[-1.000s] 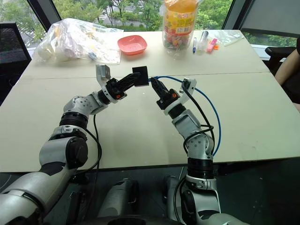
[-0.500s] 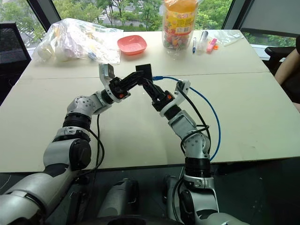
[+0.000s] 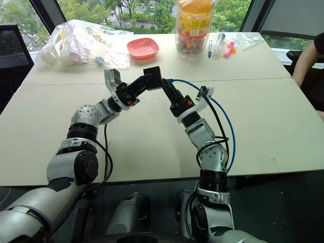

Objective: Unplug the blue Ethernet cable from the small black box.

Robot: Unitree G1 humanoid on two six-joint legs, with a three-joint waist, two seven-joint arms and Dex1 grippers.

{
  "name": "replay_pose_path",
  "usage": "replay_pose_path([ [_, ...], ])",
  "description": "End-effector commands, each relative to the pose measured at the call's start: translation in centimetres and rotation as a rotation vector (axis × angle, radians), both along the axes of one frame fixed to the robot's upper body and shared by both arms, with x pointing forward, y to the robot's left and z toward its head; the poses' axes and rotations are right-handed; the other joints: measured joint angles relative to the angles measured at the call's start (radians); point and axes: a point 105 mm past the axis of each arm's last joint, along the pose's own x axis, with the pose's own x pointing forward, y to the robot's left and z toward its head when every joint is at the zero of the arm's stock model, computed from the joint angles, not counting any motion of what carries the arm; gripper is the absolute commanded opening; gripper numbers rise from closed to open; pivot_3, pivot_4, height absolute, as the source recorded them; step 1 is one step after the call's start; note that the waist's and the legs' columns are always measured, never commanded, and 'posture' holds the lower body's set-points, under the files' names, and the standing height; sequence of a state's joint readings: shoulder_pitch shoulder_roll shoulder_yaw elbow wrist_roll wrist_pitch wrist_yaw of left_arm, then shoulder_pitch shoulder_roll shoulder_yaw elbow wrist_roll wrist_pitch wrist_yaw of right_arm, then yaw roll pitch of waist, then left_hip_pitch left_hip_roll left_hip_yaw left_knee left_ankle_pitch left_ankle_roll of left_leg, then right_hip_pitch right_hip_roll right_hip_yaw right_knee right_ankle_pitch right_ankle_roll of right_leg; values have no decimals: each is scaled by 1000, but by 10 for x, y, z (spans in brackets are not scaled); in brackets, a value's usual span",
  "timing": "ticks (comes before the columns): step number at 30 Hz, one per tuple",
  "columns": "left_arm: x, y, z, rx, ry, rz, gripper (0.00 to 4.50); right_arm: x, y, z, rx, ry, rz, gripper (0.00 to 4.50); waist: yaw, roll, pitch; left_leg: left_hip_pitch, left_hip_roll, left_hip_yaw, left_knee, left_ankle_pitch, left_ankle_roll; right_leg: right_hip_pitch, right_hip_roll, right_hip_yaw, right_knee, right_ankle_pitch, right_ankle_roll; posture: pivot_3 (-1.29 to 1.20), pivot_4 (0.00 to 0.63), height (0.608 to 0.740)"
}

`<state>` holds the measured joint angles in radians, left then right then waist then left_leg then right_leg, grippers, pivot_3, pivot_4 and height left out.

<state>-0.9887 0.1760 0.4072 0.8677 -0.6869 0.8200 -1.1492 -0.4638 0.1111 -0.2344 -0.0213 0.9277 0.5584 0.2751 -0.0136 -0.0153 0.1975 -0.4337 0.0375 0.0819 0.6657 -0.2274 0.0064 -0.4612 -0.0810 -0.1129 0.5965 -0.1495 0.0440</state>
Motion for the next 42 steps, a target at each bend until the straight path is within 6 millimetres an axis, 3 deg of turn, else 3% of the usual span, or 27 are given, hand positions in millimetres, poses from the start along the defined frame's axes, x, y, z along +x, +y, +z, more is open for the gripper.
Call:
replay_pose_path([
  [1, -2, 0, 14, -15, -46, -12, 499, 0, 2, 13, 25, -44, 5, 3654, 0, 0, 0, 0, 0, 0, 0, 0, 0, 0, 0, 0, 0, 0, 0, 0, 150, 740],
  [4, -3, -3, 12, -11, -46, -19, 499, 0, 4, 13, 23, -44, 11, 2844, 0, 0, 0, 0, 0, 0, 0, 0, 0, 0, 0, 0, 0, 0, 0, 0, 150, 740],
  [9, -4, -6, 10, -2, -44, -28, 499, 1, 6, 13, 24, -46, 14, 379, 0, 0, 0, 0, 0, 0, 0, 0, 0, 0, 0, 0, 0, 0, 0, 0, 150, 740],
  [10, -5, -7, 9, 0, -42, -29, 499, 1, 6, 13, 25, -47, 15, 65, 0, 0, 0, 0, 0, 0, 0, 0, 0, 0, 0, 0, 0, 0, 0, 0, 150, 740],
  [18, 5, 9, 6, 47, -42, 56, 499, 4, -1, 11, 17, -30, -11, 65, 0, 0, 0, 0, 0, 0, 0, 0, 0, 0, 0, 0, 0, 0, 0, 0, 150, 740],
  [21, 5, 25, 9, 74, -62, 79, 499, 12, -25, 8, -18, -18, -89, 65, -1, 0, 0, 0, 0, 0, 0, 0, 0, 0, 0, 0, 0, 0, 0, 0, 150, 740],
  [25, 3, 54, 17, 117, -88, 122, 499, 25, -74, 10, -71, -9, -212, 65, -3, 0, 0, 0, 0, 0, 0, 0, 0, -1, 0, 0, 0, 0, 0, 0, 150, 740],
  [29, 5, 66, 23, 126, -102, 157, 499, 33, -93, 21, -141, -36, -236, 65, 1, 0, 0, -2, -1, 0, -1, 0, 0, -1, -1, 0, -1, -1, -1, 0, 150, 740],
  [32, 10, 65, 22, 178, -128, 211, 499, 40, -97, 29, -224, -59, -235, 65, 1, 1, 0, -2, -1, 0, -1, 0, 0, -2, -1, 0, -1, -1, 0, 0, 150, 740],
  [36, 19, 43, 8, 408, -274, 315, 499, 62, -99, 37, -470, -49, -247, 65, 0, 1, 0, -2, -3, 1, 0, 0, 1, -2, -1, 1, 0, 0, 0, 0, 150, 740],
  [42, 19, 19, 4, 532, -440, 377, 499, 98, -116, 48, -771, -34, -353, 65, -1, 1, 0, -4, -4, 2, -1, 0, 1, -4, 0, 1, 0, 0, 0, 0, 150, 740],
])
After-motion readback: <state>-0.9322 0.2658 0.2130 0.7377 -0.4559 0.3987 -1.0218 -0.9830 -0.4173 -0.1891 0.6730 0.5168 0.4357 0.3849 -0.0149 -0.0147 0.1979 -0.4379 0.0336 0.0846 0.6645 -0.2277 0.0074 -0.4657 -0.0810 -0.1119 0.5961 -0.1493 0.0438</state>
